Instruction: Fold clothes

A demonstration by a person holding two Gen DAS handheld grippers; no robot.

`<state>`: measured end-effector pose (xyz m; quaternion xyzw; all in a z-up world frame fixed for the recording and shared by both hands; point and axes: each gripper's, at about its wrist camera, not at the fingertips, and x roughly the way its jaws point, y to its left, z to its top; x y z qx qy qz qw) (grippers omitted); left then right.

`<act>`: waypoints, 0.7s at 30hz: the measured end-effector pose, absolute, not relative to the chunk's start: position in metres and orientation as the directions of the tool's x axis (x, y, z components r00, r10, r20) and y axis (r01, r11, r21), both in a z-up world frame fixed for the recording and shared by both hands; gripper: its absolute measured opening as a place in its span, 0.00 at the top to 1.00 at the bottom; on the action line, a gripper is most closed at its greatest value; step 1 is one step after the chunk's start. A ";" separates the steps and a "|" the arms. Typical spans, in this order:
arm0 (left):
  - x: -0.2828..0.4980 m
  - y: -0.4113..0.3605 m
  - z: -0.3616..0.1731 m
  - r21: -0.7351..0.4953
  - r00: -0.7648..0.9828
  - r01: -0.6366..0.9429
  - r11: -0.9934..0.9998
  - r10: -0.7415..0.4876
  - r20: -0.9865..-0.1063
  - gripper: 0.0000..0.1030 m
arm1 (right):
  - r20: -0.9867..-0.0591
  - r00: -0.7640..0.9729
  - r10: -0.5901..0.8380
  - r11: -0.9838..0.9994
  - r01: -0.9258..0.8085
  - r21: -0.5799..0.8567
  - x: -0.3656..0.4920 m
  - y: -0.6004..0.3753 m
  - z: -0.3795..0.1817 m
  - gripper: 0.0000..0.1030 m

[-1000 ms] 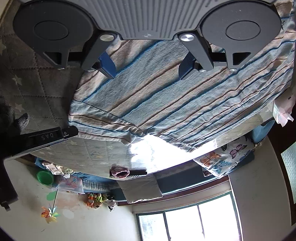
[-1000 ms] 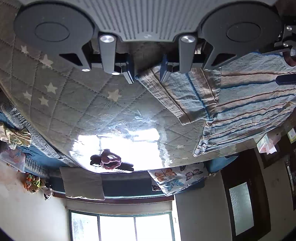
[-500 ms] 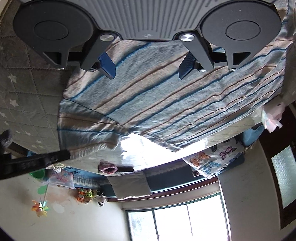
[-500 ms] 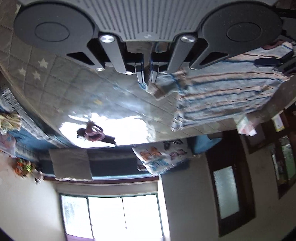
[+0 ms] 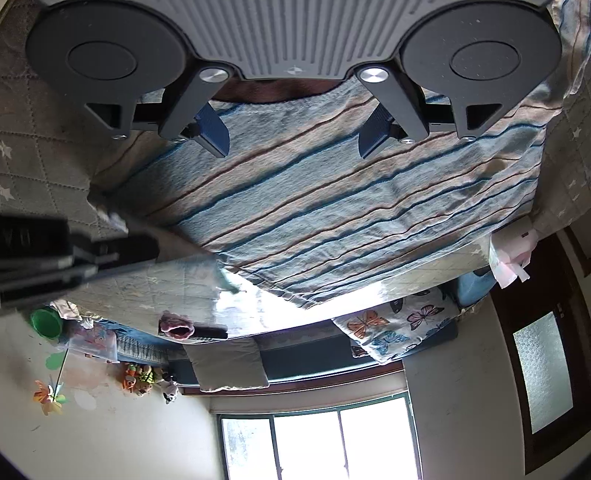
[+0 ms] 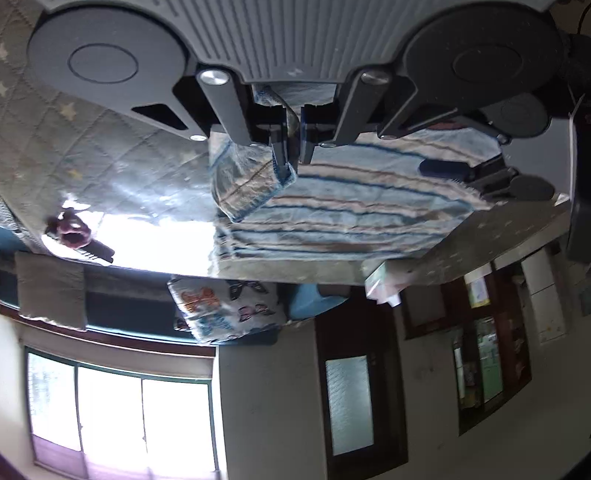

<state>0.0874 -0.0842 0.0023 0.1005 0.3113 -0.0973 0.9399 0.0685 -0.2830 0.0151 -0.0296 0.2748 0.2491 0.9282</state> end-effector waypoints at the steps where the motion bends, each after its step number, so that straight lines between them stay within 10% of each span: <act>1: 0.088 -0.084 0.002 0.127 0.787 0.244 0.961 -0.120 -0.605 0.23 | -0.531 0.714 0.457 0.868 -0.489 0.089 0.068 -0.281 0.013 0.93; 21: 0.104 -0.104 -0.003 0.119 0.769 0.281 0.952 -0.150 -0.622 0.23 | -0.666 0.656 0.355 0.909 -0.408 0.083 0.092 -0.316 -0.019 0.90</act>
